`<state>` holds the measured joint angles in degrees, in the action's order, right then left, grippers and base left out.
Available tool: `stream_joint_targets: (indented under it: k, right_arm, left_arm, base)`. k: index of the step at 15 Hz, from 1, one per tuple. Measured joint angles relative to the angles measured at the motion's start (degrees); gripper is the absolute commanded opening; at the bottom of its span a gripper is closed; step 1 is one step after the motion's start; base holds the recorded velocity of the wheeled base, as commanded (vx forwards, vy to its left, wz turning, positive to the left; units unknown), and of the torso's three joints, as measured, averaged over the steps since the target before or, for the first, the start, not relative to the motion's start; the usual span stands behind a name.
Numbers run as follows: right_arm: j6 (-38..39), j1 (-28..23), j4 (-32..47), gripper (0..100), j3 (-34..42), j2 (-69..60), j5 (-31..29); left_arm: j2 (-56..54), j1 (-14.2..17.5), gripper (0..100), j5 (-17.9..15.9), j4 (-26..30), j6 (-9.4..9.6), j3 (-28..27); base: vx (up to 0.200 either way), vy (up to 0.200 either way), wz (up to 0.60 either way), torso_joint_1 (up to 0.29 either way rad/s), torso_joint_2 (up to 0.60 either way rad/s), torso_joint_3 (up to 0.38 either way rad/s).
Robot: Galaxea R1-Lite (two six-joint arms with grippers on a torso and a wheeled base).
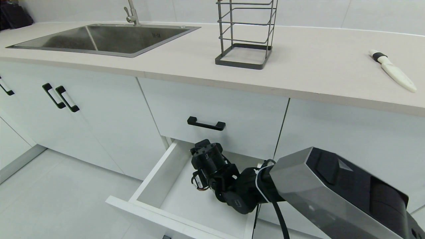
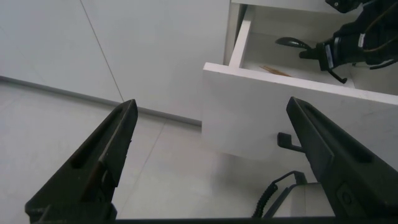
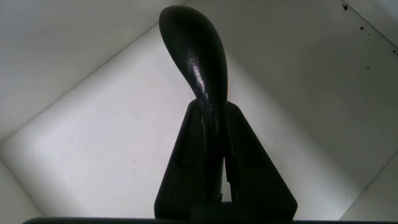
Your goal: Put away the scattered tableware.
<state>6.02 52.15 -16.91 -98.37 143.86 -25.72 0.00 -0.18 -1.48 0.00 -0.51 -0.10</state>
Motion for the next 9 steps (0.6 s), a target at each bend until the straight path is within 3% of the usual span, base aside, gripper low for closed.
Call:
stream_joint_targets:
  k: [9]
  right_arm:
    - [0.13,0.29,2.68,0,-4.8,4.21,-0.61]
  left_arm:
    - [0.0,0.02,100,0.0,0.0,0.0,0.0]
  base:
    - [0.0,0.0,0.0,0.0,0.0,0.0]
